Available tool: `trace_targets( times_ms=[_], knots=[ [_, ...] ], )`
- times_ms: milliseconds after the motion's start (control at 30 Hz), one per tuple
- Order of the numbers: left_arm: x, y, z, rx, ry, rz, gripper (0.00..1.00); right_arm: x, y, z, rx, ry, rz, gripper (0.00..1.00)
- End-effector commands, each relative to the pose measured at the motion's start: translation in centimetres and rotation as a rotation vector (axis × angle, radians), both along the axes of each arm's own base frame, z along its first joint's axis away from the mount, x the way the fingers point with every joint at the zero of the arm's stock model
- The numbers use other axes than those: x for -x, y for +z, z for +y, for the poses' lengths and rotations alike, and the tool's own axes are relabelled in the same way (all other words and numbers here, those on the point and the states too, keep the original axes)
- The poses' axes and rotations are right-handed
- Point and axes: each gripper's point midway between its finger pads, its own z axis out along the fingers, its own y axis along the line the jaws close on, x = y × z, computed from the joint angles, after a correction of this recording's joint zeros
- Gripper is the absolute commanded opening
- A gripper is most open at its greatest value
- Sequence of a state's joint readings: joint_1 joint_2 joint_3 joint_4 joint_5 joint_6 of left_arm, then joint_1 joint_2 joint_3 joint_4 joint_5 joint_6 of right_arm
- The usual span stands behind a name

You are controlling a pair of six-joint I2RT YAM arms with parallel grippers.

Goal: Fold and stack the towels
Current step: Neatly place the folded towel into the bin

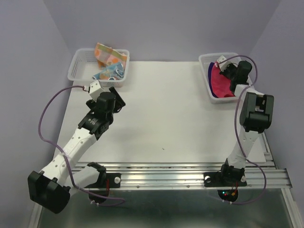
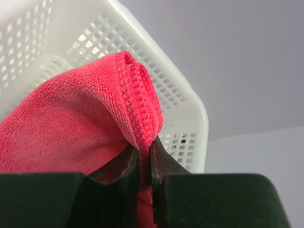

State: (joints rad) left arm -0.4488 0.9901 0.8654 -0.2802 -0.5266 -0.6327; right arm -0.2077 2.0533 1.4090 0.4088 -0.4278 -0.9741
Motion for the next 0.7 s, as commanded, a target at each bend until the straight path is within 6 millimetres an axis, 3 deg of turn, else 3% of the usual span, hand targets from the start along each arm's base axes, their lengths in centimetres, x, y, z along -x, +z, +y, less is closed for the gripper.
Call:
trace_targets(
  times_ms=[0,133,300,367,400,467,500,667],
  knots=[
    [-0.9,0.7,0.5,-0.019,0.014,-0.022,0.99,-2.7,5.2,-0.8,0.010,-0.068,-0.195,0.01],
    [-1.4,0.5,0.5,-0.027,0.012,-0.009,0.99,-3.6,5.5,-1.2,-0.010,-0.107,-0.241,0.01],
    [-2.0,-0.4,0.1,-0.038,-0.006,0.022,0.99,-4.0,4.6,-0.9,-0.010,-0.098,-0.226,0.14],
    [-2.3,-0.5,-0.1,-0.043,-0.014,0.030,0.99,-4.1,4.4,-0.9,-0.011,-0.098,-0.222,0.30],
    [-2.3,-0.6,-0.1,-0.045,-0.016,0.035,0.99,-4.1,4.5,-0.9,-0.010,-0.100,-0.225,0.56],
    [-2.5,-0.5,-0.3,-0.043,-0.024,0.036,0.99,-4.3,4.3,-1.0,-0.008,-0.114,-0.231,0.77],
    [-2.6,-0.6,-0.4,-0.046,-0.030,0.042,0.99,-4.3,4.4,-1.2,-0.006,-0.127,-0.235,0.97],
    [-2.8,-0.2,-0.8,-0.040,-0.046,0.036,0.99,-4.8,5.6,-1.3,0.003,-0.157,-0.277,1.00]
  ],
)
